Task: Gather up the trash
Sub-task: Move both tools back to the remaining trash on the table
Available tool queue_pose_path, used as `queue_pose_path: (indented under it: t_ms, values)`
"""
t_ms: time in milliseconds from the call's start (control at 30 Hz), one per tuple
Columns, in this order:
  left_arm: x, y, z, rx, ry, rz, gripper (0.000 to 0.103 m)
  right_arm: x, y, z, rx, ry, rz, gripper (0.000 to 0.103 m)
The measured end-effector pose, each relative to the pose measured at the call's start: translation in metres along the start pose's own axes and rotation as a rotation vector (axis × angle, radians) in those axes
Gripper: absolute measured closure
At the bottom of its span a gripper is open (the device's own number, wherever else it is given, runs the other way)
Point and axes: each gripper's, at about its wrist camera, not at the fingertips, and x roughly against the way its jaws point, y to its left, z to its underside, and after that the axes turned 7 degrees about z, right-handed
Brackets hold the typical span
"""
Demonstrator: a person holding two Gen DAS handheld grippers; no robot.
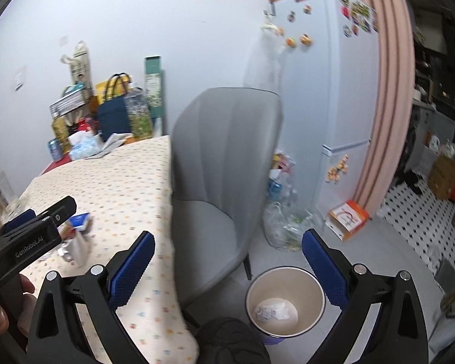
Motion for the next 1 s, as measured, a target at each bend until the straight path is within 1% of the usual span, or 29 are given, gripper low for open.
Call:
queue_pose_path:
  t_ms: [133,167,200,233,300,467,633,867,1000]
  values:
    - [0.011,0.031,-0.001,0.048,-0.016,-0.038,0.006,0.011,0.026,0.001,0.020,-0.034,-0.033,0.008]
    - [0.013,0.037,-0.001,0.053,-0.020,-0.052,0.006,0.012,0.034,0.000,0.029,-0.028,-0.053,0.008]
    - [0.018,0.045,-0.001,0.053,-0.031,-0.083,0.006,0.013,0.039,0.001,0.037,-0.023,-0.061,0.008]
    - [0.022,0.051,0.000,0.056,-0.044,-0.098,0.006,0.014,0.043,0.001,0.045,-0.021,-0.065,0.008]
    - [0.029,0.059,0.000,0.070,-0.063,-0.112,0.006,0.016,0.052,0.002,0.060,-0.023,-0.072,0.008]
    - [0.040,0.086,0.002,0.097,-0.073,-0.152,0.006,0.019,0.075,0.001,0.096,-0.013,-0.095,0.008]
    - [0.048,0.110,0.004,0.114,-0.075,-0.160,0.006,0.021,0.097,0.001,0.134,-0.012,-0.119,0.008]
    - [0.055,0.149,0.009,0.172,-0.071,-0.170,0.006,0.025,0.133,0.003,0.176,-0.014,-0.166,0.008]
    - [0.052,0.177,0.018,0.224,-0.057,-0.176,0.006,0.026,0.158,0.006,0.208,-0.007,-0.193,0.008]
